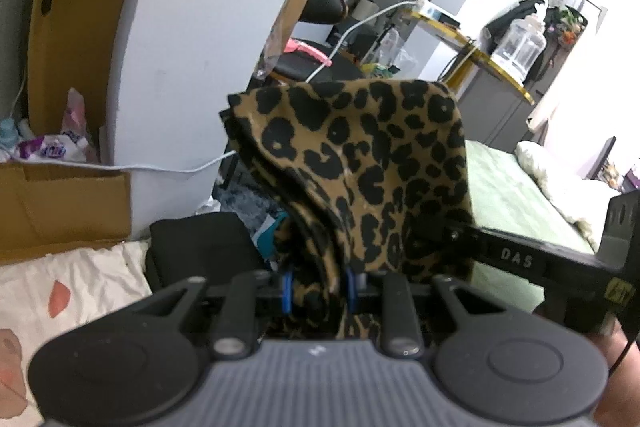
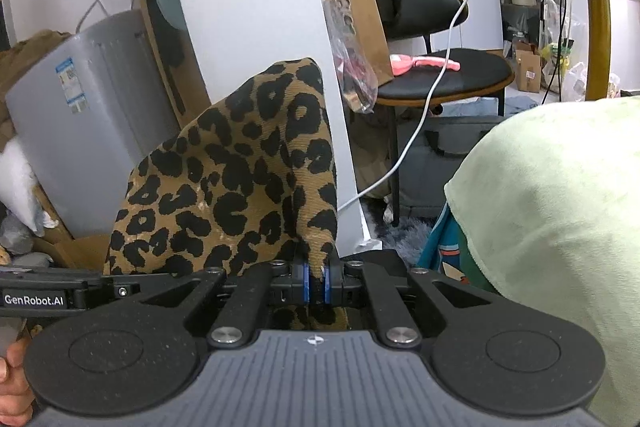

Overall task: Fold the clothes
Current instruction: 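Carry the hanging leopard strip with both tools toward the black garment stack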

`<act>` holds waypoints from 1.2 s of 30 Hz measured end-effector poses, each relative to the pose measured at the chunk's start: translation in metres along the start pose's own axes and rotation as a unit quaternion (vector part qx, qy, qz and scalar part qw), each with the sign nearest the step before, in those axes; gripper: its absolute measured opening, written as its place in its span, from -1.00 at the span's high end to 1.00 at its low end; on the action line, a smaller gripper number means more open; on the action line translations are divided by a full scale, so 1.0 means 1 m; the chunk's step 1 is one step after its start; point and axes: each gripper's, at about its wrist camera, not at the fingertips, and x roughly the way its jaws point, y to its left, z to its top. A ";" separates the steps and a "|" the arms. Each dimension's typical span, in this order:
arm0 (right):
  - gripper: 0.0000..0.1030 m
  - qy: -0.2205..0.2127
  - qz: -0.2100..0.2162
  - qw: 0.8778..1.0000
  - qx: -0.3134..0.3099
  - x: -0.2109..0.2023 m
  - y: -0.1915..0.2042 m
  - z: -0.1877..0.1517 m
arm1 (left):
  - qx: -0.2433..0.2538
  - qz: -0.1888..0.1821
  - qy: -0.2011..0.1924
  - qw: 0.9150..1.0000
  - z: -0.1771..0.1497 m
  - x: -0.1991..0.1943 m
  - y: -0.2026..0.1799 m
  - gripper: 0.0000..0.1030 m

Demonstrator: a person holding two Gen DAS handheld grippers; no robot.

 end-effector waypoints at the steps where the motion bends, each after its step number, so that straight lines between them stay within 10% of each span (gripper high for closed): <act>1: 0.89 0.002 -0.001 1.000 -0.001 0.007 -0.002 -0.004 | -0.004 -0.002 0.002 1.000 -0.003 0.007 0.004 0.50; 20: 0.89 0.100 -0.046 0.993 0.041 0.237 -0.077 -0.098 | -0.108 -0.024 0.096 0.989 -0.058 0.222 0.146 0.51; 36: 0.90 0.155 -0.042 0.986 0.043 0.395 -0.093 -0.092 | -0.117 -0.002 0.123 0.985 -0.028 0.328 0.227 0.51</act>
